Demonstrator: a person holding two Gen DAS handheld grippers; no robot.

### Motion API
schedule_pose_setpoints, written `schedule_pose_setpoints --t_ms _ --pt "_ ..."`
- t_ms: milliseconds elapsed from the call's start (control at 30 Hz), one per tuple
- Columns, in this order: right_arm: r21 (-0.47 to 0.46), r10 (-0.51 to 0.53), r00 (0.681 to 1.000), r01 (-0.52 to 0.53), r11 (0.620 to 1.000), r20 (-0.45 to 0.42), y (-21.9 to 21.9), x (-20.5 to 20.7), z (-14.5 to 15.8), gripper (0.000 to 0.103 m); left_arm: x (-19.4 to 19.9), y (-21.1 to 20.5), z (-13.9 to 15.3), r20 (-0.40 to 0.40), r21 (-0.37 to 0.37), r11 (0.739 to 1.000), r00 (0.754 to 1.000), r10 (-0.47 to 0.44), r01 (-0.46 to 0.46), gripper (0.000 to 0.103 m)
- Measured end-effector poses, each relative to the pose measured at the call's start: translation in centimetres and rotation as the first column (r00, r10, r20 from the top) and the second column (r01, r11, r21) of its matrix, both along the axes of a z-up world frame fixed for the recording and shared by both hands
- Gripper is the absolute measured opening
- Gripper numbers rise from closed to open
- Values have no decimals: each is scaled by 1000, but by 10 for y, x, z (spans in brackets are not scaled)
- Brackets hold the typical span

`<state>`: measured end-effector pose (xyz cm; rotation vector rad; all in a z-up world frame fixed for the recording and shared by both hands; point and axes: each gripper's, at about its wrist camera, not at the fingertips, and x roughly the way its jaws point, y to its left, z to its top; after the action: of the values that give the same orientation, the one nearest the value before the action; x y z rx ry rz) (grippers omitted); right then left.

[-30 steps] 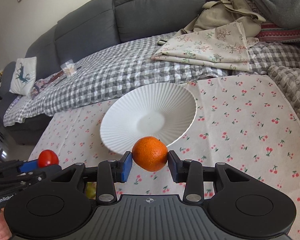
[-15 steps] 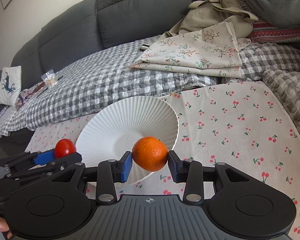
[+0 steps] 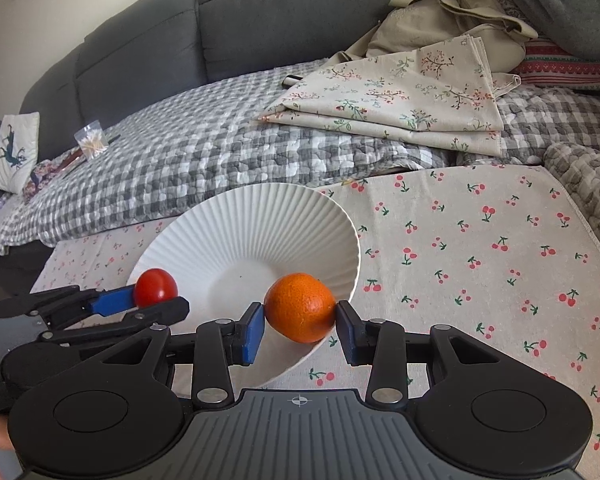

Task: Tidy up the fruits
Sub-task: 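Carry the red tomato and tangerine to the white bowl with both tools, then open both tools to drop the tomato and tangerine into the bowl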

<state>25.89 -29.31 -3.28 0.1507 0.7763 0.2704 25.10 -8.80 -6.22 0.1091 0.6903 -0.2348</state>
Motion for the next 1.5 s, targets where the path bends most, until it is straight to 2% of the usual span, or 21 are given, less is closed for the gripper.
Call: schedule_pose_setpoints --t_ms 233,367,500,800,933,1033,1233,1367,1500 --pt "-28 2 1000 -2 1000 13 7 0 -2 40 1 0 -5 -18 18 1000 1000 0 0 37" --pt "-30 6 1000 -5 1000 21 9 -2 -1 40 -1 1 -2 -7 24 1000 1000 0 0 42" --pt "-1 -12 999 12 1000 37 4 -4 5 48 -5 7 4 3 14 1000 1000 13 -13 51" --pt "58 -67 997 64 996 44 -17 -15 23 52 -23 32 23 5 -29 998 999 49 -49 54" --pt "94 -75 995 68 993 62 -20 -29 39 72 -34 43 35 7 -5 996 996 84 -84 58" --pt "132 -68 995 59 989 67 -23 -42 50 86 -45 54 44 -12 -16 994 994 109 -110 59" --pt "116 -2 999 -3 993 38 -16 -70 61 93 -75 76 56 -44 -62 985 987 157 -160 78" --pt "112 28 999 -32 993 40 -6 -87 68 101 -97 86 61 -28 -44 980 981 192 -193 98" --pt "86 65 997 -68 994 36 12 -101 70 102 -113 101 65 -39 -81 972 976 216 -218 102"
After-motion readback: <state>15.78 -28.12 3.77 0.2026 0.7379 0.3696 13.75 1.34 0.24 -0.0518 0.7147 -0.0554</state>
